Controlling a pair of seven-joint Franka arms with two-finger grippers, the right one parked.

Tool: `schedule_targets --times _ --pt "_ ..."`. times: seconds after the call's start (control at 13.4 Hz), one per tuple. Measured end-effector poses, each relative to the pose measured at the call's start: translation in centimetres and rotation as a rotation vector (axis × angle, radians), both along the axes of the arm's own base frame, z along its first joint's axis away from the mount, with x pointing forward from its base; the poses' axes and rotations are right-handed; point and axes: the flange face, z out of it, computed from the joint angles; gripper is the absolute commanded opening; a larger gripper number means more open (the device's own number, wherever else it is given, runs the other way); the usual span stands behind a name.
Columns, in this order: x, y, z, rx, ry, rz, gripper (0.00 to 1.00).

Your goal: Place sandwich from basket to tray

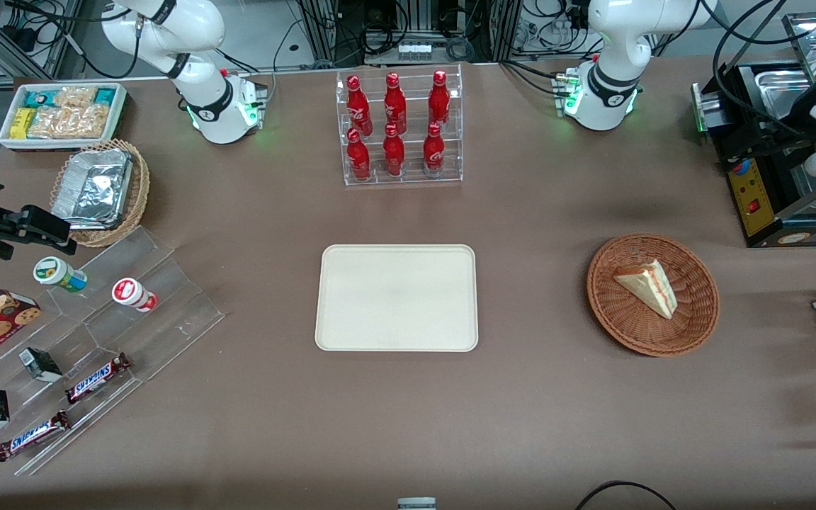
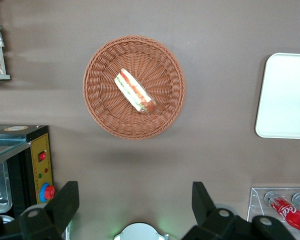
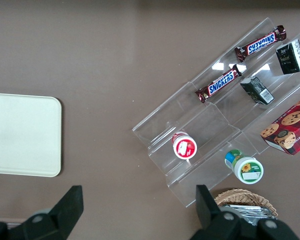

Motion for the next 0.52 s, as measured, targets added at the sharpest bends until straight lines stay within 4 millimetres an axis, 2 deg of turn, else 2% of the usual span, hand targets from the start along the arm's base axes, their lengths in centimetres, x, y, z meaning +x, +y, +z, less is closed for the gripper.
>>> schedule_targets --times 0.3,0.52 --pt "0.4 0.1 -0.5 -0.001 0.013 0.006 1.00" --pt "1.6 0.6 -2.7 0.021 0.062 0.077 1.00"
